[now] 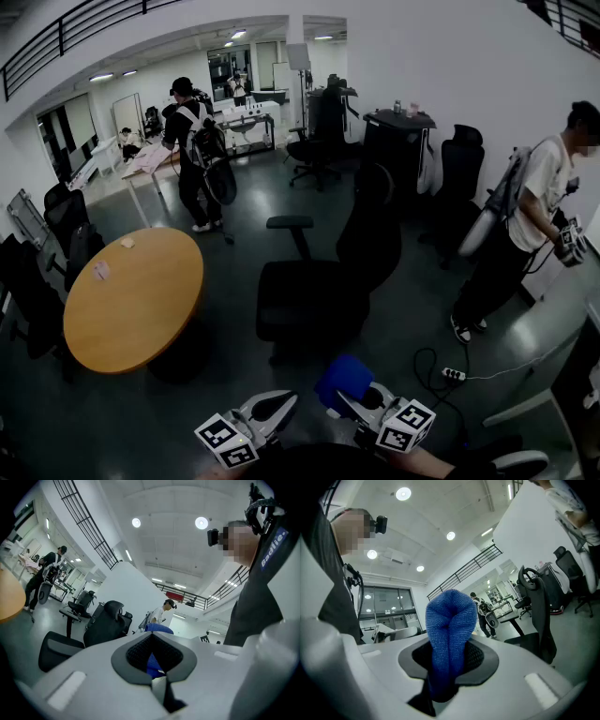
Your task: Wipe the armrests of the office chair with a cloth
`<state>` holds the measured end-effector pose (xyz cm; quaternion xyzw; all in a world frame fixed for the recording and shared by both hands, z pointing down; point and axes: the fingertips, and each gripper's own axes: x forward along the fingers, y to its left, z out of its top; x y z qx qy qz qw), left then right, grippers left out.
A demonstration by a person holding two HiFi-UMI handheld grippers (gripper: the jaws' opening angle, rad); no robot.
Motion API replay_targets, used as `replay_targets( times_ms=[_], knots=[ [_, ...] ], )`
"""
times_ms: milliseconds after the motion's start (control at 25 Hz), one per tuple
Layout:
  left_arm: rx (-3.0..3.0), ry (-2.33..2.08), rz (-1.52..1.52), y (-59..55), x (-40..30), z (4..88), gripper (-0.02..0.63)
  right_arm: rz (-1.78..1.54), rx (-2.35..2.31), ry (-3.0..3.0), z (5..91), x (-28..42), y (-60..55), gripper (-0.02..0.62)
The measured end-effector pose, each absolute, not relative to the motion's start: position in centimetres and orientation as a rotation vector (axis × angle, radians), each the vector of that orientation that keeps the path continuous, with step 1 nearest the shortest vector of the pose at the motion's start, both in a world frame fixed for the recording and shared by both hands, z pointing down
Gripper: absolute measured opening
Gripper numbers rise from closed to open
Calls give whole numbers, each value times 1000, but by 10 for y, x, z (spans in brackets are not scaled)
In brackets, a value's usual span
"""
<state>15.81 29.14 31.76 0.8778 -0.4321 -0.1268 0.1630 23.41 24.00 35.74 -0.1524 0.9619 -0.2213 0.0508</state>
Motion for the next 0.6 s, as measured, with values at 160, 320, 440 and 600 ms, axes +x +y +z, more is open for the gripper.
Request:
replay_targets(
  times_ms=[160,320,440,600],
  knots=[
    [2504,-1229,-364,291,161,316,18,-676,-466,2930,357,236,240,109],
    [2502,-1227,-362,292,163,319,18,-680,-468,2932,359,239,241,109],
    [2500,-1225,-365,292,166,321,18,-677,-458,2918,359,244,243,109],
    [2494,-1225,-360,295,171,325,18,-642,-445,2908,355,249,247,110]
  ],
)
